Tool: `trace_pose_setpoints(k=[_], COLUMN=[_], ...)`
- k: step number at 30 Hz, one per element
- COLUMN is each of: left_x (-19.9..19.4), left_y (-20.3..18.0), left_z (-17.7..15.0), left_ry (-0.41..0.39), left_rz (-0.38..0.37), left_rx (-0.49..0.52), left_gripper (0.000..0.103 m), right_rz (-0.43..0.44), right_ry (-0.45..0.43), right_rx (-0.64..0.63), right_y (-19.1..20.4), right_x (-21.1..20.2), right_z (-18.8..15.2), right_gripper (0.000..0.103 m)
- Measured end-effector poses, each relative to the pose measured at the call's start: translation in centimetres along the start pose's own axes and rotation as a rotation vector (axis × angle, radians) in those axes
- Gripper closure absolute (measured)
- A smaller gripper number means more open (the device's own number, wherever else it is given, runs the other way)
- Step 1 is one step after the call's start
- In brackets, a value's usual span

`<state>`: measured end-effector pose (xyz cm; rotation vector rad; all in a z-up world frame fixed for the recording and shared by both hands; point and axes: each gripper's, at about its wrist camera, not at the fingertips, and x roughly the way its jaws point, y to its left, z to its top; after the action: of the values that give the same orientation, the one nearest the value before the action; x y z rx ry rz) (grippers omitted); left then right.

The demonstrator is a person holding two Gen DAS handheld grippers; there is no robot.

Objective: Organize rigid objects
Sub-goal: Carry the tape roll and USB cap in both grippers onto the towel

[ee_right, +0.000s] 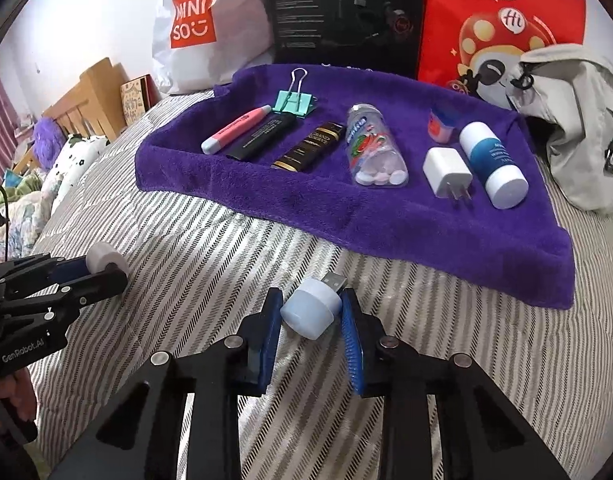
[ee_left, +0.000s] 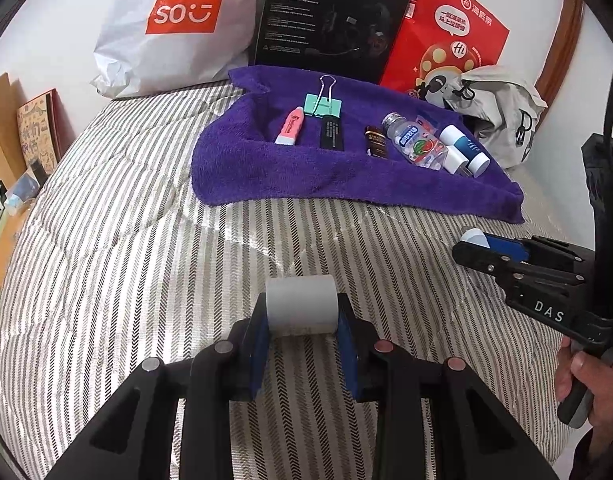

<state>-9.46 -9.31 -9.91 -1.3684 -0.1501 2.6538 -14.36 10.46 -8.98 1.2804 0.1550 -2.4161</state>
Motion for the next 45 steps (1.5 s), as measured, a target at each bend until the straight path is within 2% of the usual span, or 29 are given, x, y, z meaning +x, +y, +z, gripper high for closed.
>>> trace_pose_setpoints(k=[13, 24, 30, 37, 45], left_x=[-1.0, -0.2, 1.2, 4.1, 6.0], left_y=[-2.1, -3.6, -3.6, -3.3, -3.3], left_z=[2.2, 6.0, 8.9, 11.6, 12.7], left_ry=[-0.027, -0.050, -0.061, -0.047, -0.033], left_rz=[-0.025, -0.028, -0.040, -0.041, -0.051], left_rx=[0.033, 0.061, 0.053, 0.057, 0.053], left_gripper=[0.074, 0.074, 0.074, 0.074, 0.074], right_rz=[0.041, 0.053, 0.053, 0.041, 0.035], right_ry=[-0.047, -0.110, -0.139, -0.098, -0.025], right_rx=[0.039, 0.051, 0.069, 0.036, -0.001], right_y=[-2.8, -5.2, -7.5, -8.6, -8.3], right_x=[-2.6, -3.7, -1.8, 2.3, 6.7], right_z=[0.4, 4.1, 8.2, 11.8, 13.8], right_gripper=[0.073, 0.073, 0.073, 0.073, 0.073])
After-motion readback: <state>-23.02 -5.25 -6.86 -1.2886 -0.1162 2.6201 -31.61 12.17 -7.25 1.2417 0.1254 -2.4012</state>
